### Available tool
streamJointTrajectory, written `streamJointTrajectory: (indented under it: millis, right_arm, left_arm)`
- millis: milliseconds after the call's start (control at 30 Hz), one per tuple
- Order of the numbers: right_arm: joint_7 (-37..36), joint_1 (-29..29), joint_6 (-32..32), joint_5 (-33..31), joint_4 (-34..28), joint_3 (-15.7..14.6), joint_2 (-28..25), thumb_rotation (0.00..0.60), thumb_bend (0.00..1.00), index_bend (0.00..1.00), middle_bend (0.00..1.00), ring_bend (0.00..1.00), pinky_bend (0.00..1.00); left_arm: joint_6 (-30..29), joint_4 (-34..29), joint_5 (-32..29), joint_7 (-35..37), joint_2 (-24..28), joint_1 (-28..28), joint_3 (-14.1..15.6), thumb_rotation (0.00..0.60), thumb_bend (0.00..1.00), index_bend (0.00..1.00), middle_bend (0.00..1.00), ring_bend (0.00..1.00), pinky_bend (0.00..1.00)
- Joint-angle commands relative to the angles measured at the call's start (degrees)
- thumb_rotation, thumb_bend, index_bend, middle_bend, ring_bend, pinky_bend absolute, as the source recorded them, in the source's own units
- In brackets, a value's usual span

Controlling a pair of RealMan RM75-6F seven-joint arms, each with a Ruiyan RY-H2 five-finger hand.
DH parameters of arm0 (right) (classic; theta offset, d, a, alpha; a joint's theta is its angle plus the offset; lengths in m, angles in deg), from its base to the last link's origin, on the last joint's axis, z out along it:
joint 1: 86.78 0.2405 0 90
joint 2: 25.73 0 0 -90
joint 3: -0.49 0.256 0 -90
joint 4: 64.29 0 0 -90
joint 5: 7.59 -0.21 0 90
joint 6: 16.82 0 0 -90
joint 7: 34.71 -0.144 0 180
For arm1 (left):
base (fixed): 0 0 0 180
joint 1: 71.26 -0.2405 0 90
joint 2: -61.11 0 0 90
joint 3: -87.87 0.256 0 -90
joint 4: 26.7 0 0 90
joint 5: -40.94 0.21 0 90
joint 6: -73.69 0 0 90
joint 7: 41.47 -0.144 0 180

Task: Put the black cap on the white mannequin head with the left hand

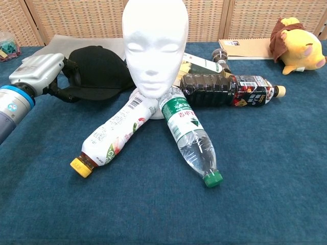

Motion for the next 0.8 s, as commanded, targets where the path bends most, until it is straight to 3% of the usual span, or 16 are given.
streamJointTrajectory:
  millis: [33,200,300,467,800]
  right_arm:
    - [-0.02,-0.02,0.1,0.08,-0.12,0.03,-0.1,0.6,0.17,0.37,0.34,0.34,0.3]
    - [0.15,-0.05,0.31,0.33,-0.43,0.02,-0.28,0.6,0.17,0.37,0.34,0.34,0.3]
    - [0.19,-0.22,0.67,0.44,-0.62,0.01,-0.38,0.6,0.17,0.37,0.34,0.34,0.3]
    - [0.15,-0.34,0.79,0.5,-0.68,-0.03,-0.4,0.6,0.17,0.37,0.34,0.34,0.3]
    - [-0.05,-0.11,1.11,1.19,-0.63,-0.02,-0.34,0.6,0.17,0.37,0.34,0.34,0.3]
  left_arm:
    - [0.52,1.74,0.07,0.64,-0.48,1.01,0.27,0.6,0.32,0.52,0.47,0.32,0.51]
    - [0.5,5.16,0.68,2.0,-1.34,2.41,0.74,0.6,0.42,0.52,0.46,0.32,0.52]
    - [0.13,6.03,0.46,4.1,-1.65,2.81,0.4,0.6,0.47,0.56,0.46,0.33,0.6]
    - [-3.68,6.11,2.42,8.5,-0.65,2.27,1.28,0.6,0.48,0.68,0.49,0.46,0.75]
    - [-12.78,-0.39,6.64,10.84,7.1,0.2,2.36,0.6,0.48,0.73,0.54,0.48,0.77]
